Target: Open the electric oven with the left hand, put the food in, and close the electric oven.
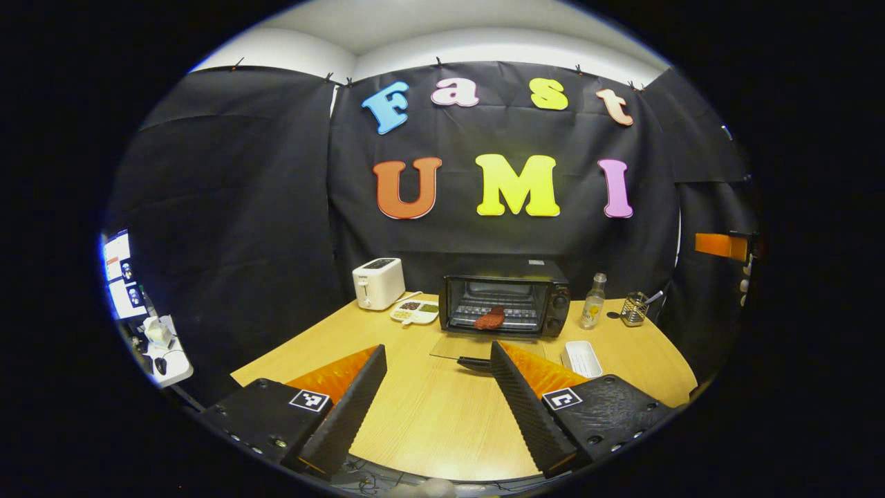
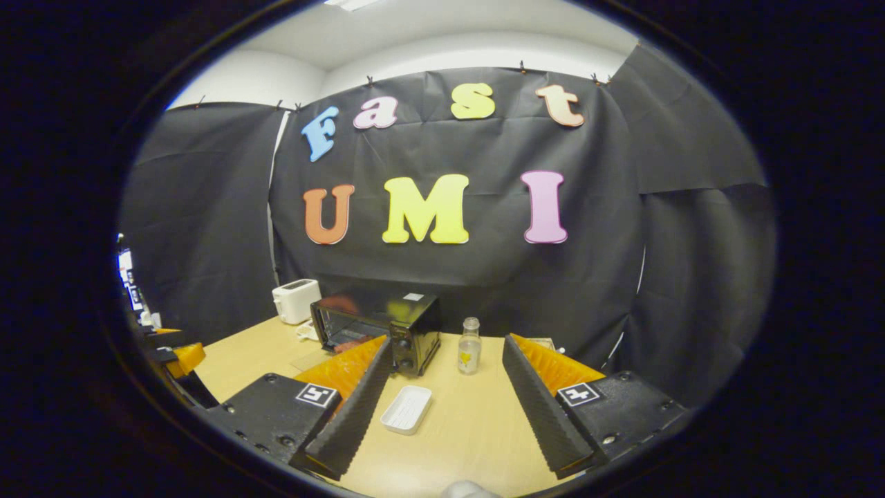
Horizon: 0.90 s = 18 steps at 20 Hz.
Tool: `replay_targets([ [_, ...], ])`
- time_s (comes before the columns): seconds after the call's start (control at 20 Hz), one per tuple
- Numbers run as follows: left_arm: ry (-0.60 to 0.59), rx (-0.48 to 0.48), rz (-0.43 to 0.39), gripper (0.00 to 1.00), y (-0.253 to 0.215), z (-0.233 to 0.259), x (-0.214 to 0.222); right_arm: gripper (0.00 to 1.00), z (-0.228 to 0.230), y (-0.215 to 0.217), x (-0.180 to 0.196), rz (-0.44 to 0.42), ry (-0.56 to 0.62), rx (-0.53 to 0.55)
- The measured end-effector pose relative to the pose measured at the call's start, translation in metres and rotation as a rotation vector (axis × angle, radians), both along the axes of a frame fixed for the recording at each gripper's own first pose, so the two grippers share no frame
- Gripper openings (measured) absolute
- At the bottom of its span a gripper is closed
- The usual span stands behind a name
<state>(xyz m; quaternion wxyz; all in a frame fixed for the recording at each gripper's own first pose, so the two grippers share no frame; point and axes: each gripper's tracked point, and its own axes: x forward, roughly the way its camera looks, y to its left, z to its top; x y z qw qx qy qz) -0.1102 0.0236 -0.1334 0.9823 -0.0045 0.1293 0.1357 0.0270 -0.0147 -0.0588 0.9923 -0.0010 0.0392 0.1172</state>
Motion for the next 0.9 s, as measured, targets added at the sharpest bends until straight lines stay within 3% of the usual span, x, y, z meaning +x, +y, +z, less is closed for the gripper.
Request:
replay_targets([
  [0.1,0.027,0.012,-0.040,0.96,-0.012,-0.019,0.019,1.00,-0.004,-0.005,0.002,-0.002,0.017,0.000],
  [0.3,0.090,-0.035,-0.115,0.96,-0.024,-0.070,0.068,0.96,-0.005,-0.014,0.004,-0.056,0.054,-0.009],
  [0.7,0.251,-0.054,-0.262,0.96,-0.023,-0.184,0.146,1.00,0.006,-0.021,-0.003,-0.238,0.106,-0.055],
  [0.9,0.285,-0.044,-0.305,0.96,-0.022,-0.213,0.167,1.00,0.005,-0.019,-0.010,-0.307,0.130,-0.066],
])
